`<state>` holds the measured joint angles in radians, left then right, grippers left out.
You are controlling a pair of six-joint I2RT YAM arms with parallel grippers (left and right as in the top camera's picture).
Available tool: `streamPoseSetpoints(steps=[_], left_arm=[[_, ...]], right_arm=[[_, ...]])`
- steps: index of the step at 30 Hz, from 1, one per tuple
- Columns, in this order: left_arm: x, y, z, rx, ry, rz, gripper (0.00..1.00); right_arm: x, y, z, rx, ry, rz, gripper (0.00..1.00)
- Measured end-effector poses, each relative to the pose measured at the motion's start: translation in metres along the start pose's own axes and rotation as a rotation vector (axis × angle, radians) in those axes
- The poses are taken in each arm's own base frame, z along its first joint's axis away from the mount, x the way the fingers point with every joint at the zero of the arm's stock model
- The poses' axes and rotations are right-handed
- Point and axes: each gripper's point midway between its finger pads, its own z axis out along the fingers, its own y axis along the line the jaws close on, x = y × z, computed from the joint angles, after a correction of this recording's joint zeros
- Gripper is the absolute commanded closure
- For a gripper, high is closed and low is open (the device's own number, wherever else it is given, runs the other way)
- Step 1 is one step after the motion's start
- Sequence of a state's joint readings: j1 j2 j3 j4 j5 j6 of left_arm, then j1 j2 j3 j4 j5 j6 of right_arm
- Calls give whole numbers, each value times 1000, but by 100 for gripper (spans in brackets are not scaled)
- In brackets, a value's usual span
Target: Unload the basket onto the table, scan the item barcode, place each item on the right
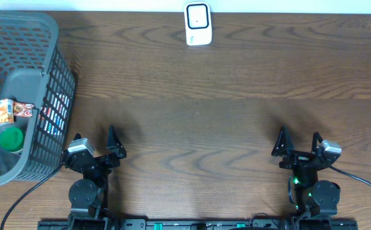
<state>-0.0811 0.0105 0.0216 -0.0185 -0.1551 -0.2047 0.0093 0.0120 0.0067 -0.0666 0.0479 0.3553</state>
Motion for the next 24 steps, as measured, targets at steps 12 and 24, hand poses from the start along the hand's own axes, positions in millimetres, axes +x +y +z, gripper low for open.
streamPoseSetpoints(steps=[12,24], left_arm=[[0,0,0,0,0,0,5],[6,-16,-1,95,30,59,5]], right_arm=[[0,0,0,0,0,0,1],[0,0,0,0,0,0,1]])
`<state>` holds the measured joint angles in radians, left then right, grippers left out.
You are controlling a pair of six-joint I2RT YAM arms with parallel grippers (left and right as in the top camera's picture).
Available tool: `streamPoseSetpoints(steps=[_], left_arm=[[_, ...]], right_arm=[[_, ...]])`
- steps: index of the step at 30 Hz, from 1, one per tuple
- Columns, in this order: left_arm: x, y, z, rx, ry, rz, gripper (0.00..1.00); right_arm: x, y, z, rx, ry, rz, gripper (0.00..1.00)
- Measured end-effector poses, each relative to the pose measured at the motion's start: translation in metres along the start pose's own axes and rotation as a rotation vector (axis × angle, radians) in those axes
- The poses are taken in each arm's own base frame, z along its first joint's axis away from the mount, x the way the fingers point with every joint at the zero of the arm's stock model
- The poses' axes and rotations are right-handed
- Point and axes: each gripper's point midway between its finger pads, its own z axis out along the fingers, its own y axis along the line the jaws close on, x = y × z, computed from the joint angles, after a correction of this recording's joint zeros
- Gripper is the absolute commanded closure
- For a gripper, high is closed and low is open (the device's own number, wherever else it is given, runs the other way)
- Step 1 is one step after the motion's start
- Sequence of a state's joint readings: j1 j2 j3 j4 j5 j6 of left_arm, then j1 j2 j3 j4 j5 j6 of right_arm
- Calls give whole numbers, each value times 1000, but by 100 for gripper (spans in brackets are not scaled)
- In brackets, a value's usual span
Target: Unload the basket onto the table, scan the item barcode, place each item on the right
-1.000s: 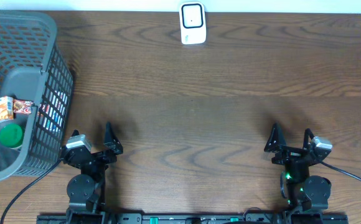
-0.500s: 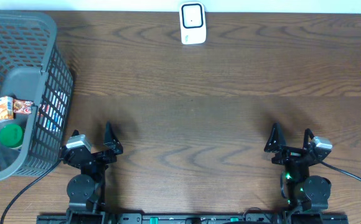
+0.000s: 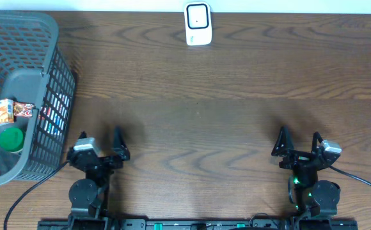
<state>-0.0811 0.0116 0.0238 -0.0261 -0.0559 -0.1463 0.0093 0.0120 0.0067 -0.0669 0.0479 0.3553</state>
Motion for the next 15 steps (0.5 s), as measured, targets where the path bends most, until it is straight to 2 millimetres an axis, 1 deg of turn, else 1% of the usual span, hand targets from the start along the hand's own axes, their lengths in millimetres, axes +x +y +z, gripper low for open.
streamPoseSetpoints(steps=[2,4,6,7,9,11,13,15], left_arm=[[7,-10,-1,57,45,29,4],[13,-15,-1,85,105,41,4],[8,-21,-2,102,151,41,4],[-2,-25,-3,108,165,37,5],[-33,-33,-3,117,170,31,4],[-71,-43,-2,121,198,25,5],[-103,-52,-1,114,268,22,5],[-126,-61,-1,118,360,20,5]], right_arm=[[0,0,0,0,0,0,1],[0,0,0,0,0,0,1],[0,0,0,0,0,0,1],[0,0,0,0,0,0,1],[0,0,0,0,0,0,1],[0,0,0,1,-1,0,1],[0,0,0,0,0,0,1],[0,0,0,0,0,0,1]])
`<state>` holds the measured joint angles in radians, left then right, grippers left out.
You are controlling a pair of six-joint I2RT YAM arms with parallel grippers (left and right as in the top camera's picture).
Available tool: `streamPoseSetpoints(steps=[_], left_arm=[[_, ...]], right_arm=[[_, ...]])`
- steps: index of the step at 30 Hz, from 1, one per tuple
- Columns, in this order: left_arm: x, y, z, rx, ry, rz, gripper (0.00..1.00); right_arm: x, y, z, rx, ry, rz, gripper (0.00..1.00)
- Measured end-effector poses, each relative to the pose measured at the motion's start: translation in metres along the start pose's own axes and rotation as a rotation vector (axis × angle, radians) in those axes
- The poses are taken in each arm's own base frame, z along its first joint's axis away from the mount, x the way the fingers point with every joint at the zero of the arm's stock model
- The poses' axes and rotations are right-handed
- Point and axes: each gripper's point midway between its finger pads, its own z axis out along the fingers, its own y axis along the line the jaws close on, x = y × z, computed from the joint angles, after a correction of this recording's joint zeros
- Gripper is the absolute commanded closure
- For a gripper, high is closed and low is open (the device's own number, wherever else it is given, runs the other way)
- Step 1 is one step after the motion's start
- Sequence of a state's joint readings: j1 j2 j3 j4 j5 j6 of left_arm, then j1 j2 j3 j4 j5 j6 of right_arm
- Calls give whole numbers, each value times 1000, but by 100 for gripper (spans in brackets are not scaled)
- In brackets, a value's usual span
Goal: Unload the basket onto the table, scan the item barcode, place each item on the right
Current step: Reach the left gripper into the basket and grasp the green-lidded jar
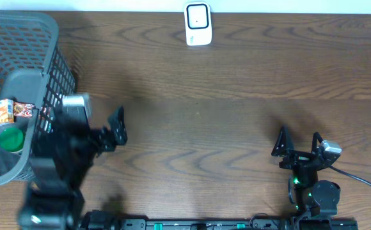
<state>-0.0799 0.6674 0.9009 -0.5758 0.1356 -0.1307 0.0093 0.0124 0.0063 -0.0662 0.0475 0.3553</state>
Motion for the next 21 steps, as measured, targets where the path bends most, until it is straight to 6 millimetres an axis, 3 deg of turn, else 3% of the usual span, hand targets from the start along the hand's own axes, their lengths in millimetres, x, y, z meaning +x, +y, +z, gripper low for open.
streamPoseSetpoints(steps=[2,7,11,13,16,17,21], left_arm=[[-20,-12,-3,32,57,-5,4],[-30,-36,6,126,254,-38,4],[-40,-39,18,135,316,-61,4],[-59,-37,18,117,303,-88,4],[-100,-18,11,40,254,-155,4],[-122,-4,6,-10,208,-189,4],[-159,52,-13,-200,139,-331,4]], right_arm=[[0,0,0,1,0,0,1],[0,0,0,0,0,0,1],[0,0,0,1,0,0,1],[0,0,0,1,1,0,1],[0,0,0,0,0,0,1],[0,0,0,0,0,0,1],[0,0,0,0,-1,0,1]])
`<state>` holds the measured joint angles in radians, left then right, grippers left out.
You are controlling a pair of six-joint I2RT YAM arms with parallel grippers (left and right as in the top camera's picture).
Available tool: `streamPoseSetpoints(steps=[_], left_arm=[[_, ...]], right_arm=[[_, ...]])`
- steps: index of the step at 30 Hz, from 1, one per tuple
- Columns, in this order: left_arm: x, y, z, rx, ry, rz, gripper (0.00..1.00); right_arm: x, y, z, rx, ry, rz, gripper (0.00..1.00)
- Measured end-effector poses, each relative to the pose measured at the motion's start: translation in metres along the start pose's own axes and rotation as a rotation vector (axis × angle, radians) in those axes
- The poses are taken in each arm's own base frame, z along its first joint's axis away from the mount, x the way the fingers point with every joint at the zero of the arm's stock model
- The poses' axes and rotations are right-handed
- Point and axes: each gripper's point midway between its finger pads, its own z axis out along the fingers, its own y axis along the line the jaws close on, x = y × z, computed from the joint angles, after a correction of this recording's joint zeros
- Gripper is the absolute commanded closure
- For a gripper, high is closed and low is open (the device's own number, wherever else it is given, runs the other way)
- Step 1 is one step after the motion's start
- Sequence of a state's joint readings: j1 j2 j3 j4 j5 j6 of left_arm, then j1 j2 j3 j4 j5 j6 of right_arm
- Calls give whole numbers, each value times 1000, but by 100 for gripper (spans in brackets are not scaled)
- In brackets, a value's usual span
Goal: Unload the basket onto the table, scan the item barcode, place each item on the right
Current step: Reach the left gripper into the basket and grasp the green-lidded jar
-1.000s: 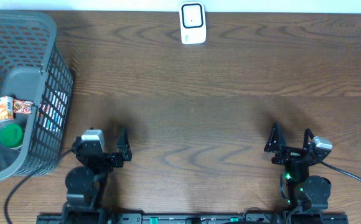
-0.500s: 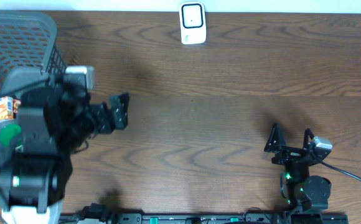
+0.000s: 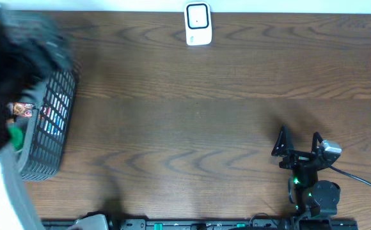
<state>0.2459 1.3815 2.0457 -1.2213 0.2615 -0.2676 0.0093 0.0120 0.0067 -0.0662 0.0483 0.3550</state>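
Note:
A white barcode scanner [image 3: 197, 24] stands at the table's far edge, in the middle. The grey mesh basket [image 3: 50, 131] at the far left holds the items: a red-and-white packet [image 3: 23, 110] and a green-lidded thing [image 3: 16, 135] show through. My left arm [image 3: 16, 51] is raised over the basket as a dark blur, hiding most of it. Its gripper cannot be made out. My right gripper [image 3: 299, 139] rests near the front right, open and with nothing in it.
A white link of the left arm [image 3: 3, 191] fills the lower left corner, close to the camera. Brown wooden tabletop [image 3: 192, 128] stretches between basket, scanner and right arm. The arms' base rail [image 3: 198, 223] runs along the front edge.
The left arm has gone from beside the basket's right wall to high over the basket, now blurred and covering most of it. The right arm has not moved.
Both grippers rested open at the front of the table. The left one then turned slightly in place, then stood lifted beside the basket's right wall, and now hangs over the basket. The right arm stayed still throughout.

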Motion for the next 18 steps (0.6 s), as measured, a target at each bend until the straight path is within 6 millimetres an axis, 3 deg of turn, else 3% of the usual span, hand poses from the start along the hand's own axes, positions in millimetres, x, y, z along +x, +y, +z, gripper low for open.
streamPoseSetpoints(steps=[1,3,8,13,18], left_arm=[[-17,30,-4,-102,-38,-89,4],[-25,68,-6,-216,-52,-204,4],[-12,168,1,-504,13,-493,4],[13,227,29,-644,155,-637,4],[39,266,61,-722,306,-697,5]], right_arm=[[0,0,0,0,1,0,1],[0,0,0,0,0,0,1],[0,0,0,0,1,0,1],[0,0,0,0,0,0,1],[0,0,0,0,1,0,1]])
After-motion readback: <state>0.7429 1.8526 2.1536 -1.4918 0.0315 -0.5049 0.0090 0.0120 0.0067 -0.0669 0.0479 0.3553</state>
